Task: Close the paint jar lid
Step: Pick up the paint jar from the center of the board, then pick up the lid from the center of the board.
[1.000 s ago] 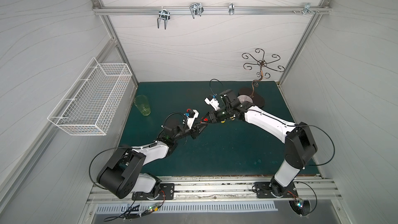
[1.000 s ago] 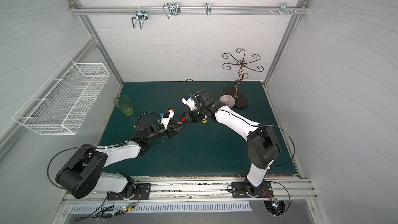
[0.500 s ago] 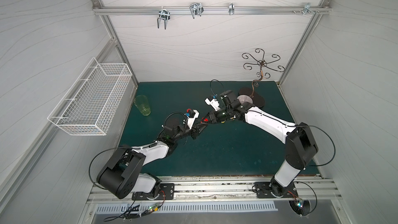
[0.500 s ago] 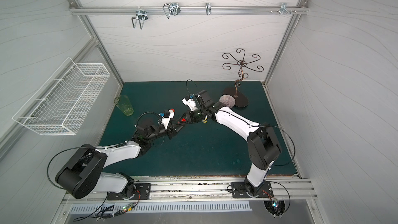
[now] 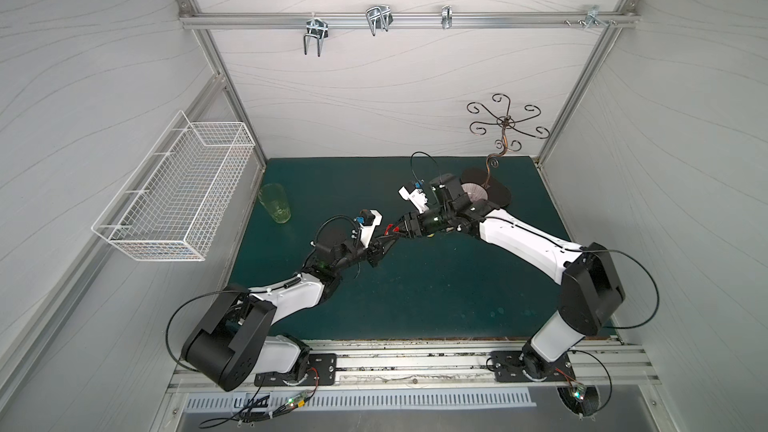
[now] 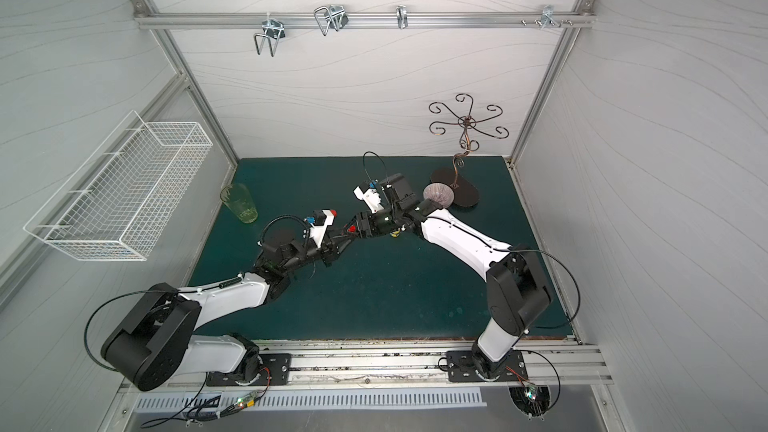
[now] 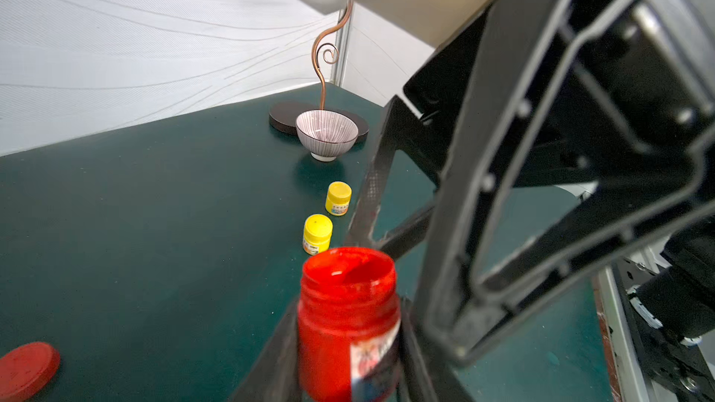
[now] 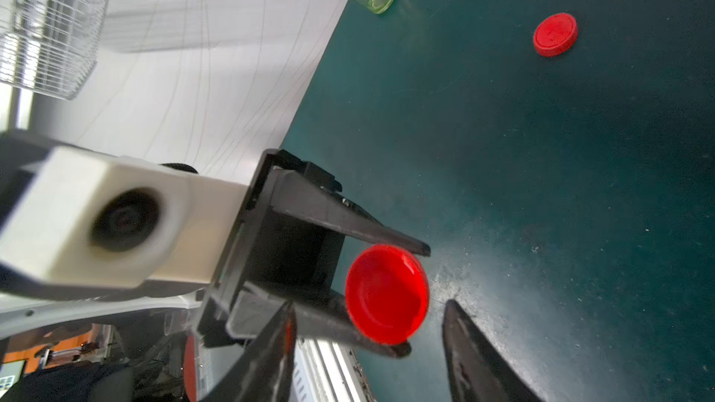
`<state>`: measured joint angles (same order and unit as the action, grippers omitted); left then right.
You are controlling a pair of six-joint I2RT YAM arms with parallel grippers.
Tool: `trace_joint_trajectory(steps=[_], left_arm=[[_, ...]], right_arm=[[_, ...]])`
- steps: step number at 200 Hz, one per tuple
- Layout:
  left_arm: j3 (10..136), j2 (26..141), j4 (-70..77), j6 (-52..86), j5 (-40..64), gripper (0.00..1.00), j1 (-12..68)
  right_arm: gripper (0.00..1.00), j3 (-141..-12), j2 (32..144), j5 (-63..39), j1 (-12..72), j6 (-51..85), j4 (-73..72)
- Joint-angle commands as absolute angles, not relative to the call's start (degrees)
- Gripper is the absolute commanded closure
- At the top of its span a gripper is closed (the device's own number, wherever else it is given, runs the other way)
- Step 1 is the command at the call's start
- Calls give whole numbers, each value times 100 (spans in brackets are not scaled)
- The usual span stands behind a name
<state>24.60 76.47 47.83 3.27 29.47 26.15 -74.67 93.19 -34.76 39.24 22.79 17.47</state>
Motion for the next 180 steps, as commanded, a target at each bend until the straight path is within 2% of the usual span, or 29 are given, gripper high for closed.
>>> trace_joint_trajectory(steps=[1,41,91,128,180], left_arm=[[2429,7426,5123,108,2789,100,2604],[2373,7052,4957,-46,2770,100,2606],[2317,6398,4535,-231,2640,100,2610],[2333,5901,4143,-363,2477,100,2610],[2548,5668,3719,-439,2319,100,2610]], right_arm=[[33,-7796,9075,-3513,3502,2231,1994],[32,-8752,9825,-3283,3233,1788,3104],[34,-9739,11364,-3146,3377,1617,3302],[35,-10320,12296,-3005,3613,1561,3006],[35,-10285,12851,-2660,4028,1071,2041]])
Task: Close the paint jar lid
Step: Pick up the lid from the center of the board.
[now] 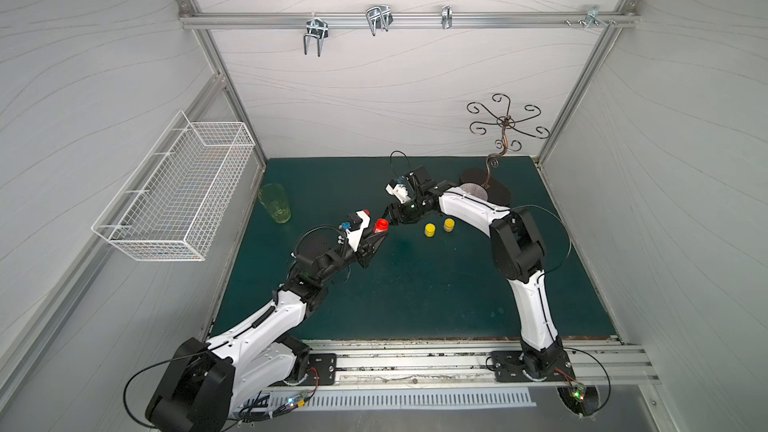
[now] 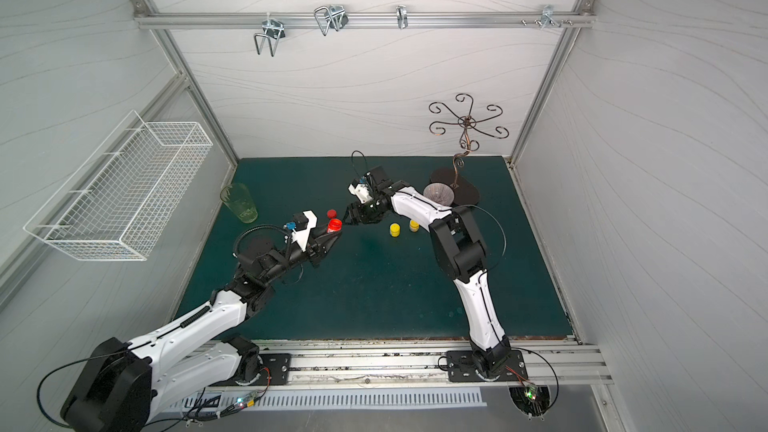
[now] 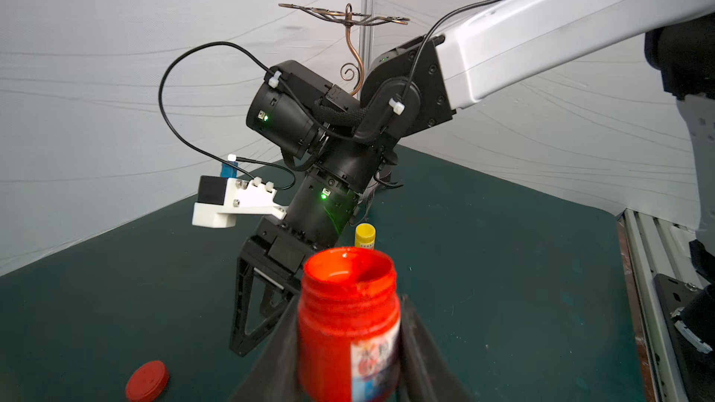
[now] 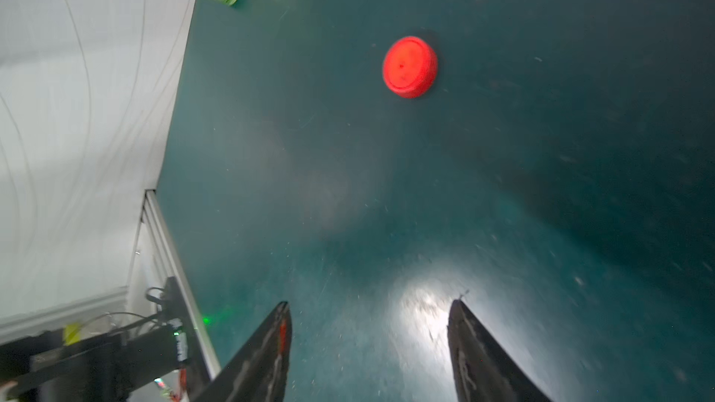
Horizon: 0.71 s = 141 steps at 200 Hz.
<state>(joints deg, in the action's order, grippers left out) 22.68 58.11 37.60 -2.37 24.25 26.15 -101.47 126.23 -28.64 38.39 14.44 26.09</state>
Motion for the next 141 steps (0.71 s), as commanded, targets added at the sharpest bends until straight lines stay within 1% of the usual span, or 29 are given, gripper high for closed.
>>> trace_joint_trajectory(steps=[1,41,90,114,127,141], left_arm=[[2553,5664,3710,-439,2315,100,2610],[2540,5412,3595,-342,2163,100,2610],[2531,5083,3499,-148,2060,100,2619],[2562,4986,3398,-112,1952,100,2662],[2566,4926,3334,-99,1910,100,2696],[2558,4855,3310,-64,1872,100,2746]], right_arm=[[35,-10284,12859,-2653,4035,1067,2031],[34,-10380,13344,-1951,4274,967,1461],[33,-10578,13902,-1199,4336,1038,857],[33,-11008,14250,-1226,4378,1321,1012],[33,-11388,14396,-687,4528,1227,1433],[32,-11678,14498,-337,4684,1076,1754]])
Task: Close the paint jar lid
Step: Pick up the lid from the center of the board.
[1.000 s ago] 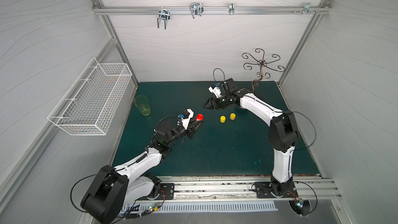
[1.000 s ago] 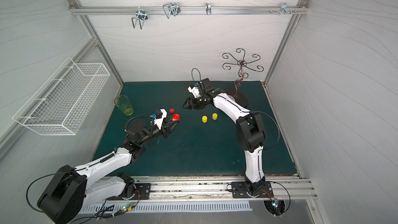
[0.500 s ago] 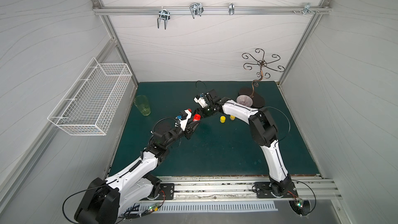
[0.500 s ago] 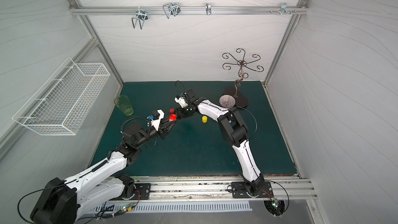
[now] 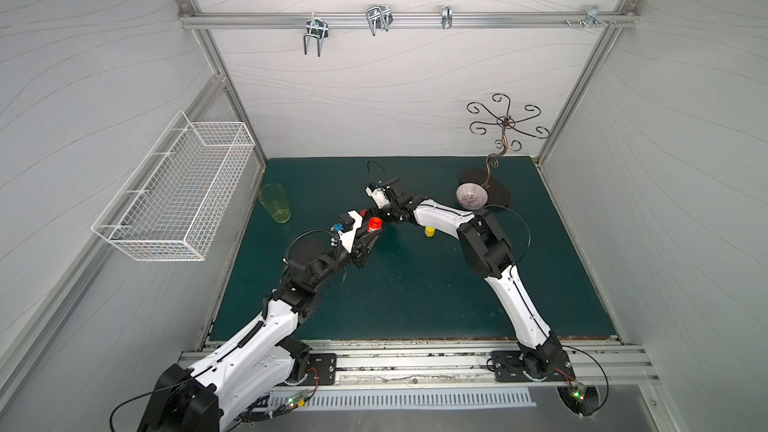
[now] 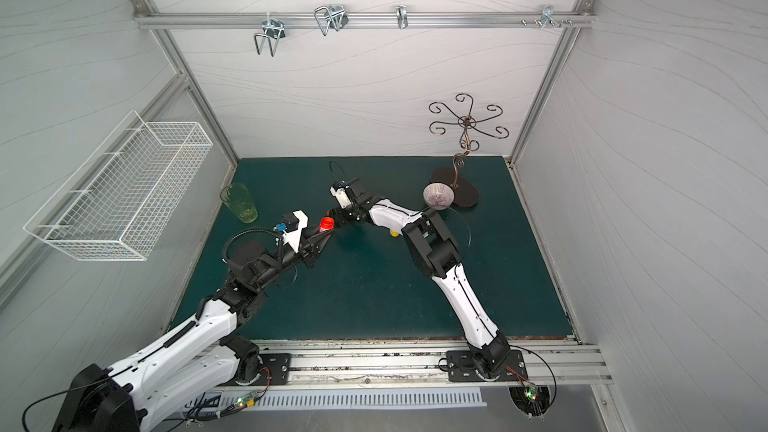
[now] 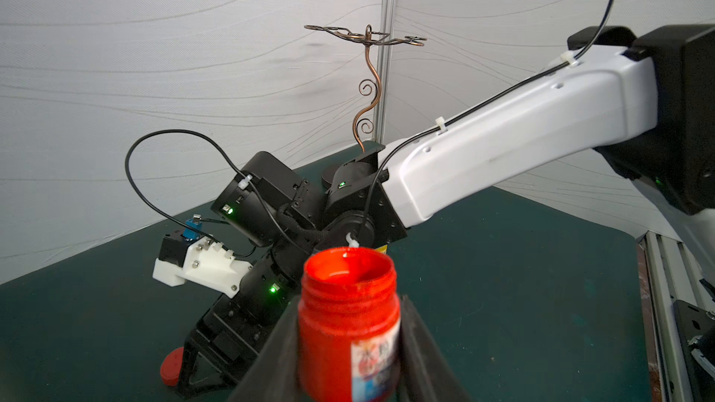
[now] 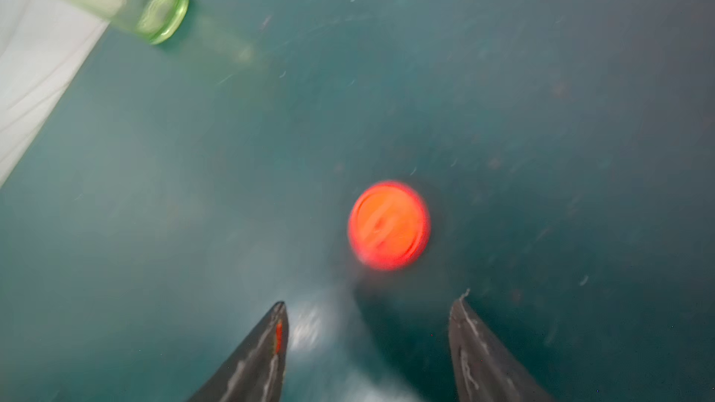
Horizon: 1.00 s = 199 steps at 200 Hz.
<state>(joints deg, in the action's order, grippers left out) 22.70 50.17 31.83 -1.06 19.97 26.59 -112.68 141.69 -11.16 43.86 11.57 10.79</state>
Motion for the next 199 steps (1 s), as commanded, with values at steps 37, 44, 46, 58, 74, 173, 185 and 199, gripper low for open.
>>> trace_joint_trajectory(steps=[37,44,46,58,74,173,185,199], left_arm=[[2558,4749,3187,-88,1765,100,2812],[2550,4723,3173,-93,1735,100,2812],[2545,4714,3169,-89,1726,100,2812],[2540,4677,3182,-75,1709,100,2821],[2549,4633,3174,-35,1705,100,2829],[2521,4474,3118,403,1643,100,2892],[2505,4464,3129,445,1638,100,2892],[2498,4471,3129,462,1643,100,2897]], right_arm=[[31,-11898,14589,175,4764,1242,1998],[31,-11914,14605,167,4764,1271,1980],[30,-11915,14607,172,4764,1274,1974],[30,-11999,14646,179,4764,1313,2009],[30,-12188,14733,234,4780,1325,2138],[38,-13616,15418,1001,5019,1399,3110],[39,-13621,15429,1015,5026,1424,3094],[40,-13672,15454,1004,5032,1431,3107]])
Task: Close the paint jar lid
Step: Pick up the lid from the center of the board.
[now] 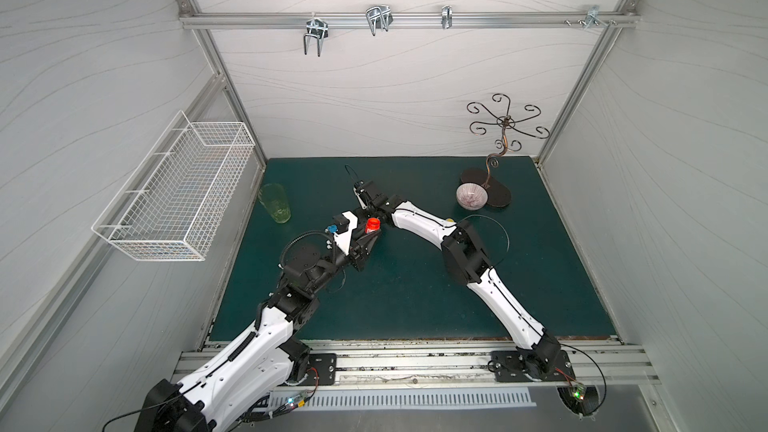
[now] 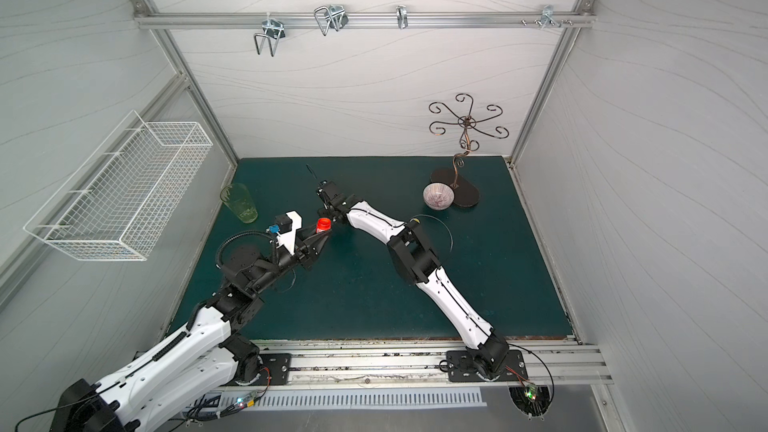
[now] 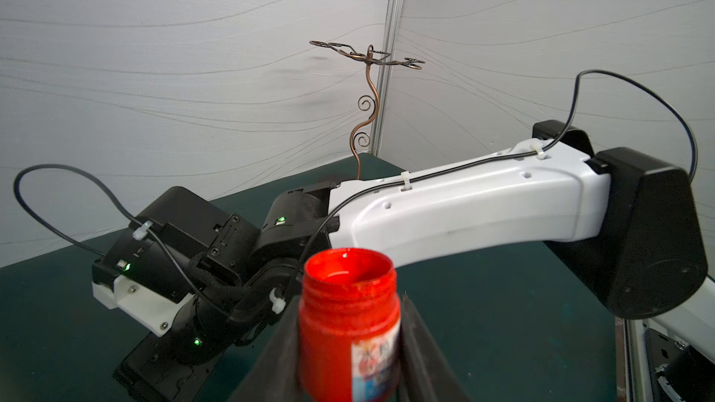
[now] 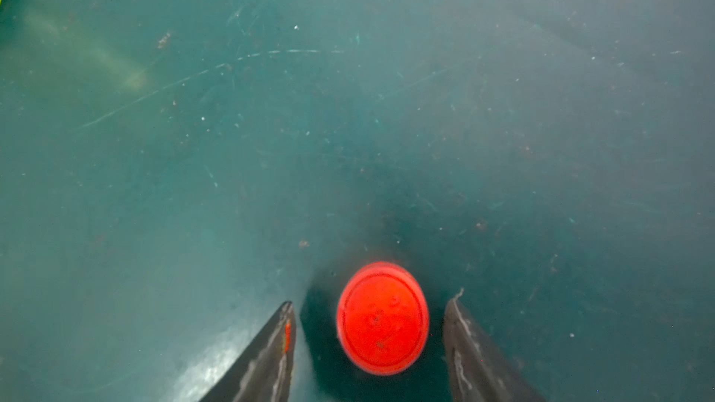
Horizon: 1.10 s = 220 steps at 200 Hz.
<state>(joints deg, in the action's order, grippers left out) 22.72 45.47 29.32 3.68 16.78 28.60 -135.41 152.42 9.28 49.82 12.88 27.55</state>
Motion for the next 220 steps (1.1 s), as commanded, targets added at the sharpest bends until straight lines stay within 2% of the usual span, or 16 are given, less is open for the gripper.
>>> trace_joint_trajectory(steps=[1,61,103,220], left_arm=[[2497,4468,3129,459,1643,100,2899],[2489,4452,3067,457,1556,100,2900],[2496,4438,3010,448,1521,100,2900],[2497,4465,2944,397,1421,100,2927]], right_arm=[[41,-13674,15453,998,5030,1432,3109],[58,-13824,15536,1067,5045,1445,3164],[63,-13658,15442,1118,5045,1509,3122],[67,-9331,13123,1463,5129,2152,1465]])
